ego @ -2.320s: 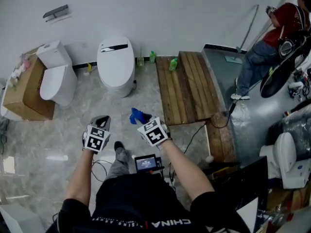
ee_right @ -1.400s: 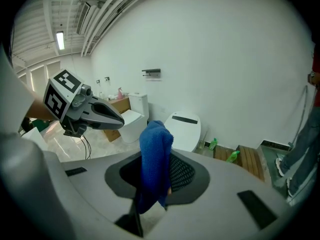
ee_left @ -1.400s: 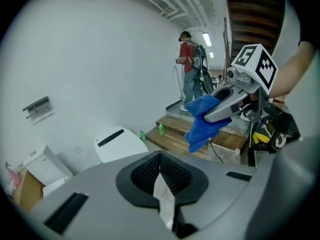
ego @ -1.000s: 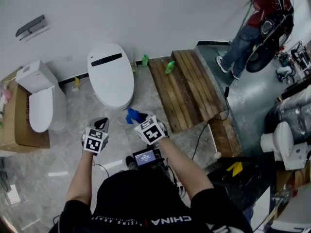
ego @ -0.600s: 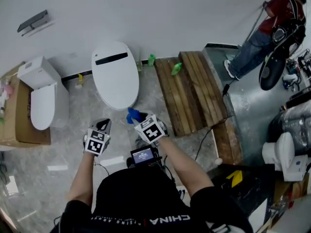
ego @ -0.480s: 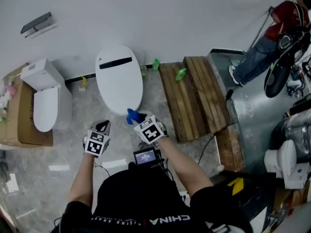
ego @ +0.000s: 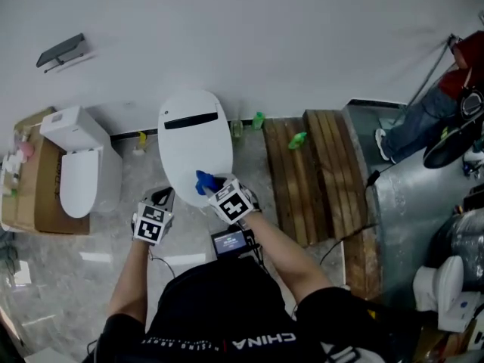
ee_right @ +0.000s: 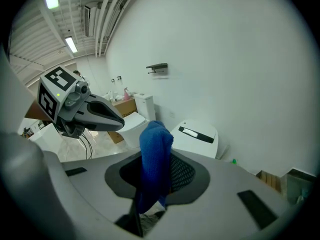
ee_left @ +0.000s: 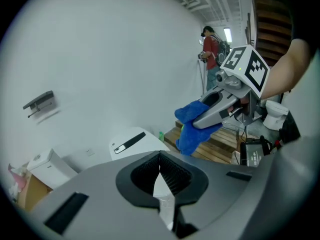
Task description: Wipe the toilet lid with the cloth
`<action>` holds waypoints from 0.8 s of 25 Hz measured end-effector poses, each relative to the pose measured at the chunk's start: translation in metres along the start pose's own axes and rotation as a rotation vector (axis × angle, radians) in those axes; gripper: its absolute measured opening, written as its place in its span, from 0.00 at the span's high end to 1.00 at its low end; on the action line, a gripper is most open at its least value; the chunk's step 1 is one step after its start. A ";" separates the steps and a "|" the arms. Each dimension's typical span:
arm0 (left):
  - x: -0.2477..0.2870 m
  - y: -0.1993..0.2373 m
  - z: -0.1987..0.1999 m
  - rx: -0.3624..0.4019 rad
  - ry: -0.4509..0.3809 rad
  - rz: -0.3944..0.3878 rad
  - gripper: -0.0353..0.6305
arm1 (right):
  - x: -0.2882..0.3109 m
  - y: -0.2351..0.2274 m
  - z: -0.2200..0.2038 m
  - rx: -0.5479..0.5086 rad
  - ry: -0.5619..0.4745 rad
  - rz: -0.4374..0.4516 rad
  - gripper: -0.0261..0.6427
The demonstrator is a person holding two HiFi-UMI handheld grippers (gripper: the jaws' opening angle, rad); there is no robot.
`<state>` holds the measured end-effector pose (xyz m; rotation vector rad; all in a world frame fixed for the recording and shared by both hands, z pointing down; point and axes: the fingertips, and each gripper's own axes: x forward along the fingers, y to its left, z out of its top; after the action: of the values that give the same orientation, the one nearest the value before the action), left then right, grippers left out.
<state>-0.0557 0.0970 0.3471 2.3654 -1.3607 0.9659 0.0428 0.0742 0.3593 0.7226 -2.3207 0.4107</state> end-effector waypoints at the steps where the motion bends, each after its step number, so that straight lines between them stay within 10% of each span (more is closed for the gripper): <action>1: 0.006 0.005 0.005 -0.005 0.005 0.007 0.93 | 0.004 -0.008 0.006 -0.006 0.000 0.008 0.82; 20: 0.071 0.071 0.043 0.001 0.015 -0.001 0.93 | 0.067 -0.076 0.064 0.002 0.008 0.036 0.82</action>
<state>-0.0725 -0.0109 0.3537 2.3542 -1.3532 0.9824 0.0140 -0.0418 0.3648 0.6798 -2.3292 0.4314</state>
